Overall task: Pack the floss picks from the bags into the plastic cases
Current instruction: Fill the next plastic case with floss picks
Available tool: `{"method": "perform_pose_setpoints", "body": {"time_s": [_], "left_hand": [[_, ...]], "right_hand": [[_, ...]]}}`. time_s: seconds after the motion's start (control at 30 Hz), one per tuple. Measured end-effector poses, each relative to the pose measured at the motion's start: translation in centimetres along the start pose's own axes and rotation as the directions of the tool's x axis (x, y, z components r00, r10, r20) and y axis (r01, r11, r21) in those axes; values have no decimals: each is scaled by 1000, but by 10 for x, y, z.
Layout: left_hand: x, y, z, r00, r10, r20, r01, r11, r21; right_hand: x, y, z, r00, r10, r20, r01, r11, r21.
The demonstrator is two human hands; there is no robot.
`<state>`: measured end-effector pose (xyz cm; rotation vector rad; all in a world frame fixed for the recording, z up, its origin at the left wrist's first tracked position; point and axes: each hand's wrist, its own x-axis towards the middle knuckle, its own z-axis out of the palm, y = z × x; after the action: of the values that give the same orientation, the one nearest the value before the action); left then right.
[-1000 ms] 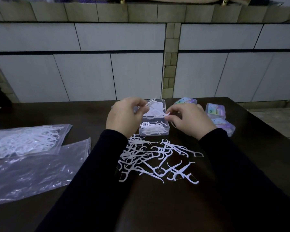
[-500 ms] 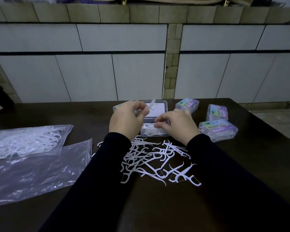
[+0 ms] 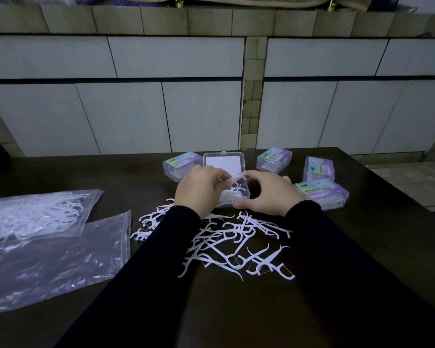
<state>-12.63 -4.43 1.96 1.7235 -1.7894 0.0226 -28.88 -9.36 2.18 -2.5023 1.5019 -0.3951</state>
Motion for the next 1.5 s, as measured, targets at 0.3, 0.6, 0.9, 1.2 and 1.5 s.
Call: {"method": "perform_pose_setpoints", "body": {"time_s": [0.3, 0.6, 0.9, 1.2, 1.5], "left_hand": [[-1, -7, -8, 992, -94, 84, 106, 981, -163], [0, -11, -15, 998, -4, -58, 8, 997, 75], [-5, -4, -17, 981, -12, 192, -15, 990, 139], [-6, -5, -25, 994, -72, 85, 69, 997, 37], [-17, 26, -57, 781, -35, 624, 77, 996, -40]], "right_hand": [[-2, -3, 0, 1000, -9, 9, 9, 999, 32], [-2, -3, 2, 1000, 18, 17, -19, 998, 56], [-6, -7, 0, 999, 20, 30, -23, 996, 88], [-8, -10, -6, 996, 49, 70, -52, 997, 55], [-27, -17, -50, 872, 186, 452, -192, 981, -34]]}}
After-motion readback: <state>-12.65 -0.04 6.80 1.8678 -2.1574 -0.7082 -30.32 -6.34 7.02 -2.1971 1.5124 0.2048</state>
